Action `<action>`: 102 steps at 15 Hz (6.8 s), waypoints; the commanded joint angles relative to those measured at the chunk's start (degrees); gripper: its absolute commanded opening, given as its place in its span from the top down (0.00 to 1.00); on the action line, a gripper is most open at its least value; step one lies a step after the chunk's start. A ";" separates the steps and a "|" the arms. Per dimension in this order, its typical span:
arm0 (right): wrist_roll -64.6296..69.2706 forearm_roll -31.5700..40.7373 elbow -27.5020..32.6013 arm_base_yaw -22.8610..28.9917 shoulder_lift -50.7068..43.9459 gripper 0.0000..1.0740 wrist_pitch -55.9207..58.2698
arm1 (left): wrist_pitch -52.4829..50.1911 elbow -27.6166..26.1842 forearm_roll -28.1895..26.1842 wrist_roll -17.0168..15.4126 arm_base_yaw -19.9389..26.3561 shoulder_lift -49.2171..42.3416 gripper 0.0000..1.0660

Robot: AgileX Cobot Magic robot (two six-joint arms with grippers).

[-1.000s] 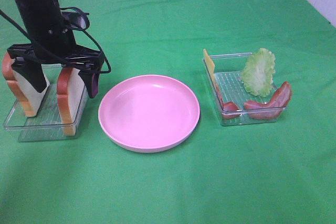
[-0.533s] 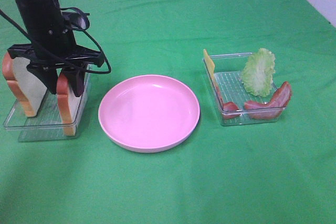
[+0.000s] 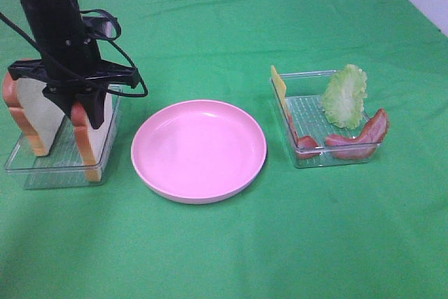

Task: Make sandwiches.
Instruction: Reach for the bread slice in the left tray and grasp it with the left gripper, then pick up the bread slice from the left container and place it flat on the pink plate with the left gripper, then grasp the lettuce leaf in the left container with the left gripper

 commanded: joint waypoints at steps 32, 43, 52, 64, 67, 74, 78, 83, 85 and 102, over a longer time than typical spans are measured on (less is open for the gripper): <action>-0.57 0.46 0.17 -0.06 -1.38 0.24 -0.23 | -11.69 -0.11 -46.98 23.26 -0.23 6.30 1.00; -0.57 0.46 0.17 -0.06 -1.38 0.24 -0.23 | -11.06 -0.11 -48.99 22.63 -1.49 10.26 1.00; -0.57 0.46 0.17 -0.06 -1.38 0.24 -0.23 | -9.51 -0.17 -44.06 20.68 -1.49 9.22 0.33; -0.57 0.46 0.17 -0.06 -1.38 0.24 -0.23 | 1.78 -1.66 -5.84 3.67 -1.38 -6.36 0.18; -0.57 0.46 0.17 -0.06 -1.38 0.24 -0.23 | 4.81 -1.66 1.95 1.95 -0.17 -11.23 0.18; -0.57 0.57 0.17 -0.06 -1.38 0.24 -0.23 | 6.59 -1.43 4.35 11.40 20.91 -20.80 0.18; -0.57 0.52 0.17 -0.06 -1.38 0.24 -0.23 | 6.47 -0.06 2.01 13.64 25.10 -23.32 0.19; -0.57 0.52 0.17 -0.06 -1.38 0.24 -0.23 | 1.66 17.53 -0.92 15.41 25.04 -39.65 0.19; -0.57 0.52 0.17 -0.06 -1.38 0.24 -0.23 | -2.01 30.08 -1.26 15.81 25.04 -55.81 0.19; -0.92 0.23 0.17 -0.06 -1.38 0.24 -0.23 | -6.65 61.94 -3.32 18.11 23.49 -119.98 0.20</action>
